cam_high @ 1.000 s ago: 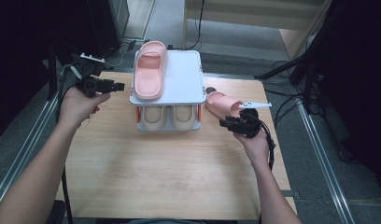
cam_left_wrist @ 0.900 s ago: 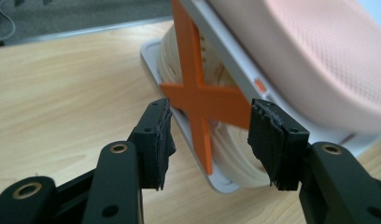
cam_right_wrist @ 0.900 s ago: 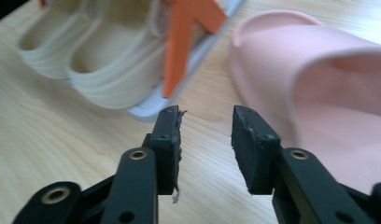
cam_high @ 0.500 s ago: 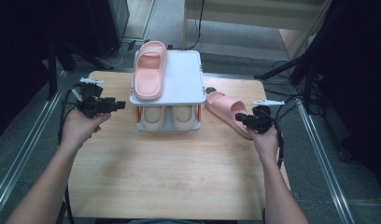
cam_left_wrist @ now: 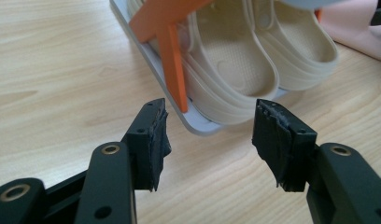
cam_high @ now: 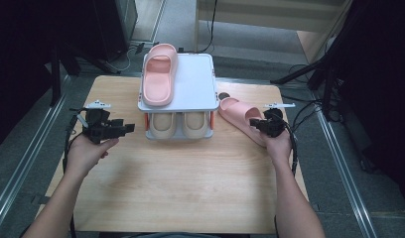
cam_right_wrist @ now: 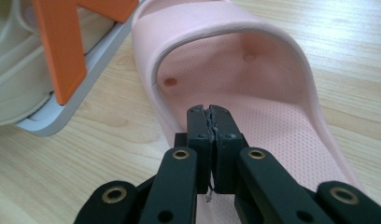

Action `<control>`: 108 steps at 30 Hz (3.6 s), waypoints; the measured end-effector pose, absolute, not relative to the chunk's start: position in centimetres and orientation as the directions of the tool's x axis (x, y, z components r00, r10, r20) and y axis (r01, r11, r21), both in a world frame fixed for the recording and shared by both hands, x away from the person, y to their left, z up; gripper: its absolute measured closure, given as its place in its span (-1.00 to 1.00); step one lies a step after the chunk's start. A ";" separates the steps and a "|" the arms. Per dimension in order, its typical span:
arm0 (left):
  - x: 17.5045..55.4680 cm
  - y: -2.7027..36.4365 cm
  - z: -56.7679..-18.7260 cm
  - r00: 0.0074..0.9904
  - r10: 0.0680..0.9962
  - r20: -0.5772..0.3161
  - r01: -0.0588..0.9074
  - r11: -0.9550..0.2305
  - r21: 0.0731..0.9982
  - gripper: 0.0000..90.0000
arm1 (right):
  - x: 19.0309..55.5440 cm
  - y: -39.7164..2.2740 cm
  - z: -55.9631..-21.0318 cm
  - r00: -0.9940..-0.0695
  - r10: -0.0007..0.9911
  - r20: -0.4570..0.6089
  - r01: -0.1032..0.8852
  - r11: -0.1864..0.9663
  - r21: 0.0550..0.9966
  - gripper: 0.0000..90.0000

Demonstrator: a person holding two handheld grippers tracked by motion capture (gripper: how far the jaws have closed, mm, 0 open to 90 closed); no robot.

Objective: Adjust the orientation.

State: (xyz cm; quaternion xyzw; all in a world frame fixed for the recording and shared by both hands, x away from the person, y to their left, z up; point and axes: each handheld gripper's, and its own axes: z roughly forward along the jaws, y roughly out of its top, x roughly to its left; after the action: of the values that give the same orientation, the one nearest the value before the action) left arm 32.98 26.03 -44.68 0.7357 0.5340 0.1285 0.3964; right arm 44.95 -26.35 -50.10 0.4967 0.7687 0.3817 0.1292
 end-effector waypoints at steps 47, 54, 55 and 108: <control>31.5 27.4 -47.0 0.386 0.899 -0.207 0.671 -0.120 0.731 -0.02 | 43.1 -23.4 -46.0 -0.518 0.840 0.160 0.621 0.241 0.746 0.67; 32.2 27.2 -47.2 0.391 0.895 -0.215 0.679 -0.123 0.724 -0.02 | 42.7 -25.8 -46.1 -0.463 0.869 0.174 0.634 0.187 0.750 0.54; 32.3 27.1 -47.2 0.390 0.895 -0.215 0.681 -0.123 0.722 -0.02 | 42.7 -26.2 -46.2 -0.452 0.874 0.178 0.636 0.176 0.751 0.47; 32.4 27.6 -48.5 0.353 0.905 -0.238 0.725 -0.104 0.681 -0.04 | 46.6 -26.8 -50.4 -0.259 0.950 0.176 0.742 0.079 0.666 0.84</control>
State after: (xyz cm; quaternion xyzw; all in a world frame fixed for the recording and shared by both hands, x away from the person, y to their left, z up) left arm 32.41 27.61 -48.53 0.7331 0.5558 0.1203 0.3731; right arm 46.56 -26.82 -50.37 0.5890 0.7180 0.3372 0.1542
